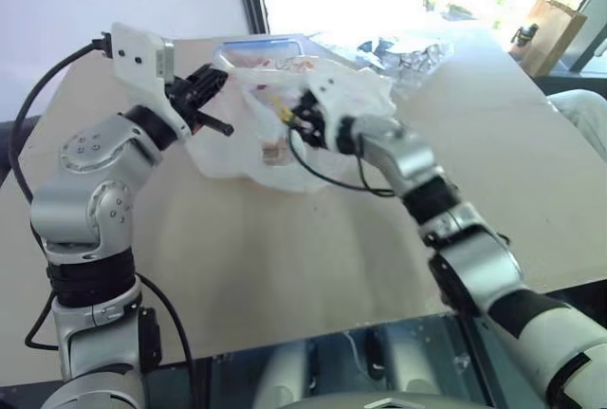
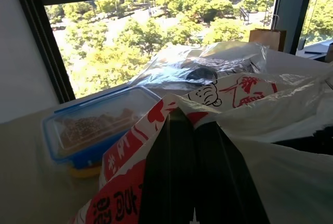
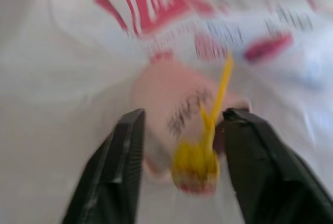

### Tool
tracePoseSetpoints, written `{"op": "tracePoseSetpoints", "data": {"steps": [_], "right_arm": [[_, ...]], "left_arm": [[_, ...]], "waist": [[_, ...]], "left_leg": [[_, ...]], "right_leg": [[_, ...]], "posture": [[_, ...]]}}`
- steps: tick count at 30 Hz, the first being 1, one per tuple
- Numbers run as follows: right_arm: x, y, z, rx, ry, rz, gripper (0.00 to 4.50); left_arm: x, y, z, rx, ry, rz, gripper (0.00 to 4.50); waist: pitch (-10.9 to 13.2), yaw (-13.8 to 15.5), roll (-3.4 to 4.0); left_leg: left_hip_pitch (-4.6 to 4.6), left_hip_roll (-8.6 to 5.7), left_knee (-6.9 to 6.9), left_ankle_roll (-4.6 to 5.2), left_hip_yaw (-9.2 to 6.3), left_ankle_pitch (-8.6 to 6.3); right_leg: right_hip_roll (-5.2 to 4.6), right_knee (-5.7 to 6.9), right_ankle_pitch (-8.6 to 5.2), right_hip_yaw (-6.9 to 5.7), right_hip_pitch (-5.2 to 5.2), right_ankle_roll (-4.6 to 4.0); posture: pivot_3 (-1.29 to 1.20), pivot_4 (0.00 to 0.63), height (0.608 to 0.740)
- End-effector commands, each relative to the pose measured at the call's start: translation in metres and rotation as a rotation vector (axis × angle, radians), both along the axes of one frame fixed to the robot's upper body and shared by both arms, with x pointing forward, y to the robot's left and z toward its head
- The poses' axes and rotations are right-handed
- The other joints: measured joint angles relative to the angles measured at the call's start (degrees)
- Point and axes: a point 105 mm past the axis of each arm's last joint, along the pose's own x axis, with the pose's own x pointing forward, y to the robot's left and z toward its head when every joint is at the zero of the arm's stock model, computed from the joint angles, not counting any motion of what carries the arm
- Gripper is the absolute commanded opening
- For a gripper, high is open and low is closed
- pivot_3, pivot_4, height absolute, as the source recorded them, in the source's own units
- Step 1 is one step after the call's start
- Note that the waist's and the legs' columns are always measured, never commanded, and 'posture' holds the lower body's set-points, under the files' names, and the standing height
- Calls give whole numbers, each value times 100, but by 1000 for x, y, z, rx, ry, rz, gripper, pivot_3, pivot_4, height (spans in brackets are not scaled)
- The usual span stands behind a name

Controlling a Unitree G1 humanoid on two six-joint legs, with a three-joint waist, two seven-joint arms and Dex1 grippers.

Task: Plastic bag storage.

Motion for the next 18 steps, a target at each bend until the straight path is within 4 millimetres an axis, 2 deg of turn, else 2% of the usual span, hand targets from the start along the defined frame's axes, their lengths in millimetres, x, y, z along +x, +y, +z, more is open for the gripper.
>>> {"op": "tracePoseSetpoints", "data": {"steps": [1,3,8,11,13,15,18], "right_arm": [[5,-20,9,36,-77,-29,4342],[-6,-34,13,64,-89,1,4462],[-58,-83,23,95,-77,52,4462],[-76,-119,33,68,-100,-45,4462],[-80,-139,38,33,-118,-132,4462],[-80,-149,40,43,-98,-173,4462],[-65,-166,37,-3,-123,-270,4462]], "left_arm": [[-4,3,8,4,-49,24,0],[-3,1,6,-4,-44,21,0],[-2,-8,-1,-25,-19,-10,0],[1,-14,-5,-31,-6,-32,0],[3,-14,-5,-33,-2,-36,0],[5,-14,-5,-34,-1,-37,0],[8,-18,-4,-29,-6,-52,0]], "waist": [[0,36,0],[0,77,1],[1,134,1],[2,125,5],[2,115,4],[2,118,3],[2,120,2]], "left_leg": [[-10,-3,0,3,-9,-2],[-26,-14,2,8,-25,-5],[-105,-37,17,11,-66,-6],[-100,-35,14,4,-50,-2],[-87,-35,21,2,-45,0],[-71,-36,23,0,-33,1],[-55,-35,24,-2,-24,6]], "right_leg": [[-6,-3,0,-11,-1,1],[-22,-11,1,-28,-5,2],[-45,-2,1,-62,-63,4],[-38,-4,0,-55,-65,4],[-38,-6,-2,-51,-60,3],[-38,2,-2,-41,-56,3],[-32,6,-1,-32,-44,2]], "posture": [[0,150,740],[0,150,740],[0,150,740],[0,150,740],[0,150,740],[0,150,740],[0,150,740]]}}
